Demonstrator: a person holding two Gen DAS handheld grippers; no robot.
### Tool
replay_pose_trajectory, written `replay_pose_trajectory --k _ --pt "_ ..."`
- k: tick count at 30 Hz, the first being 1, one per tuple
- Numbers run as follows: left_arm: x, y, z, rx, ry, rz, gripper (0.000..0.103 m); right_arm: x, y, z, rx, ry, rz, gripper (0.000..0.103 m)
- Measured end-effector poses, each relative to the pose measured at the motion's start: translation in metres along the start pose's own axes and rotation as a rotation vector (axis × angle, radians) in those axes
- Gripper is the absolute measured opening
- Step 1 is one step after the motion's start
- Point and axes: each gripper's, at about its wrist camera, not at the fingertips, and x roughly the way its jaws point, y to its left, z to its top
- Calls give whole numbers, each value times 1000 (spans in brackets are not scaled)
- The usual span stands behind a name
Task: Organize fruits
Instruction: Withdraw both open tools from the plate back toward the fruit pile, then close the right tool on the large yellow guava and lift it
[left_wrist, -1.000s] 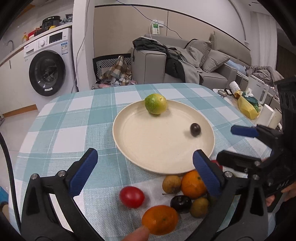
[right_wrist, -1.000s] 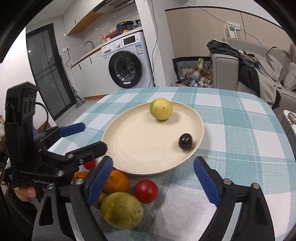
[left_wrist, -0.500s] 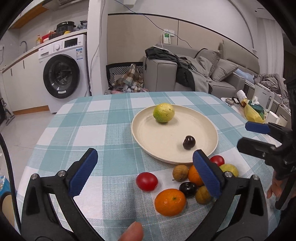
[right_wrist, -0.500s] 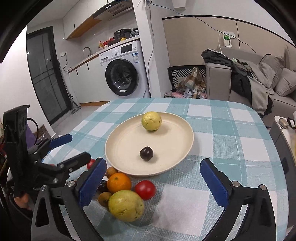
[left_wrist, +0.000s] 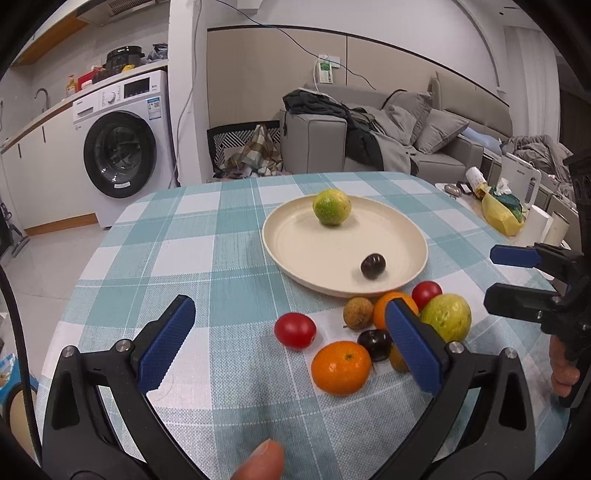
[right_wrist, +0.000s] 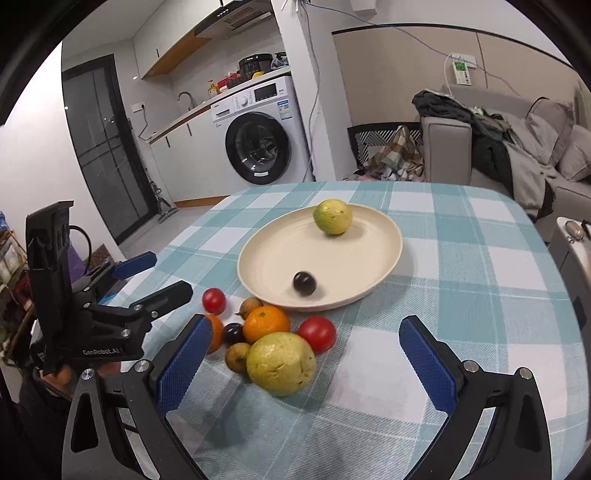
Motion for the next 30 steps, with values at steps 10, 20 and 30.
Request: replay_pose_trajectory --k 10,20,30 --pt "-1 -3 -7 10 21 -30 102 11 18 -10 -68 69 -35 103" --pt "3 3 -7 -12 32 -54 102 19 14 -18 -41 123 29 101" --pt "8 3 -6 -3 45 -37 102 31 5 -21 41 158 48 76"
